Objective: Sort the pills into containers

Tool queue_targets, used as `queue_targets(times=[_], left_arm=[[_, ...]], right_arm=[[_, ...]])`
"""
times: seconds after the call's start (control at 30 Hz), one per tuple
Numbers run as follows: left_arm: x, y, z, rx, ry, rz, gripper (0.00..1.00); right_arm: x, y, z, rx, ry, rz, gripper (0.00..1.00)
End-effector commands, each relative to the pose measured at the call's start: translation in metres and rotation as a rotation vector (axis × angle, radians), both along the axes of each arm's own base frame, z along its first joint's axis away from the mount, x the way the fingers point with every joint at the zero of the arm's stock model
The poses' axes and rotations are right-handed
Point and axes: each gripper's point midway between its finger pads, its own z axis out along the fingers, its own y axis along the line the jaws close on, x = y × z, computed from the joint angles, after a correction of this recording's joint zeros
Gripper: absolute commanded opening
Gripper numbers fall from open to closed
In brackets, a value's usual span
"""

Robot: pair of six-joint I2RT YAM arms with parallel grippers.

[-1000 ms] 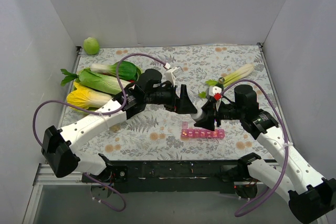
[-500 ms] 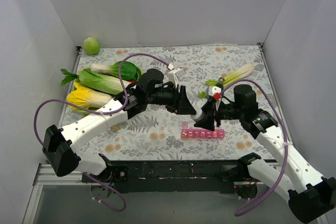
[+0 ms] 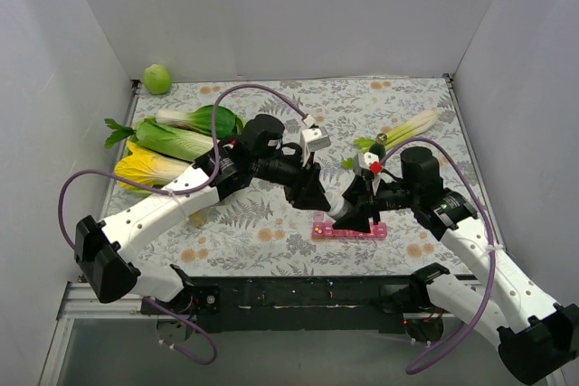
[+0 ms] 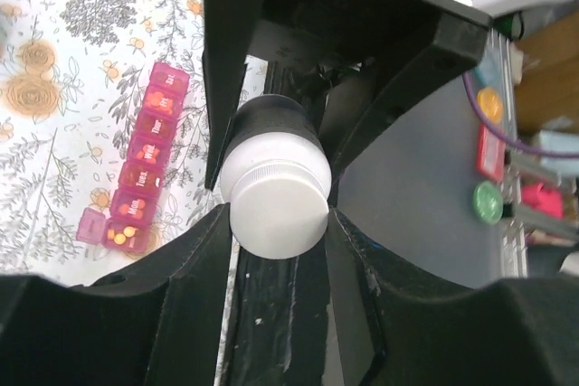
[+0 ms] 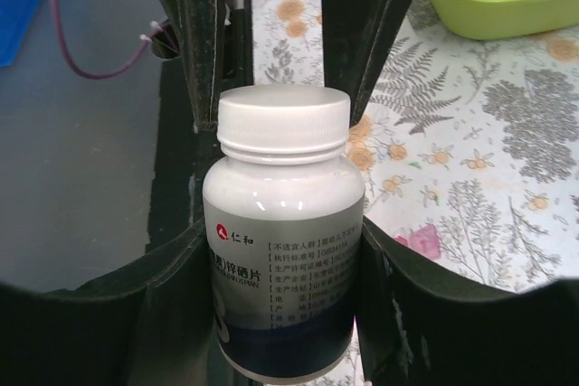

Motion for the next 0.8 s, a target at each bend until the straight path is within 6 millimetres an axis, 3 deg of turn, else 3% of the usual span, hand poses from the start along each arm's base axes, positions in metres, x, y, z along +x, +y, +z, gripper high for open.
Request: queue_targets(times=[0.0, 0.13, 0.23, 0.27, 0.3, 0.4, 0.43, 0.5, 0.7, 0.77], left_arm=[[-0.029, 0.021, -0.012, 0.109, -0.058, -0.242, 0.24], [-0.019, 0.019, -0.015, 0.127, -0.105, -0.252, 0.29], [-0.007, 0.022, -0.003, 0.072, -0.111, -0.193, 0.43], [-0.007, 0.023, 0.003, 0.053, -0.083, -0.169, 0.5], [-0.005, 0.025, 0.011, 0.007, -0.105, -0.153, 0.67], [-0.006, 0.033, 0.031, -0.086, -0.117, -0.079, 0.94], [-0.007, 0.035, 0.035, -0.108, -0.122, -0.063, 0.98], [-0.014, 0.042, 0.059, -0.196, -0.143, -0.029, 0.98], [0.008, 0.057, 0.064, -0.221, 0.031, 0.295, 0.98], [0.009, 0.054, 0.061, -0.215, 0.209, 0.361, 0.98]], right_arm=[[-0.018, 0.006, 0.025, 0.11, 0.012, 0.108, 0.01], [-0.035, 0.006, 0.025, 0.144, 0.082, 0.189, 0.01], [-0.039, 0.005, 0.025, 0.152, 0.093, 0.201, 0.01], [-0.039, 0.005, 0.025, 0.152, 0.092, 0.2, 0.01], [-0.039, 0.005, 0.025, 0.153, 0.088, 0.199, 0.01], [-0.037, 0.005, 0.025, 0.153, 0.075, 0.19, 0.01], [-0.036, 0.005, 0.025, 0.152, 0.07, 0.185, 0.01], [-0.034, 0.005, 0.024, 0.148, 0.051, 0.175, 0.01], [-0.012, 0.001, 0.017, 0.067, -0.069, 0.065, 0.01], [0.005, -0.002, 0.014, 0.021, -0.154, -0.002, 0.01]])
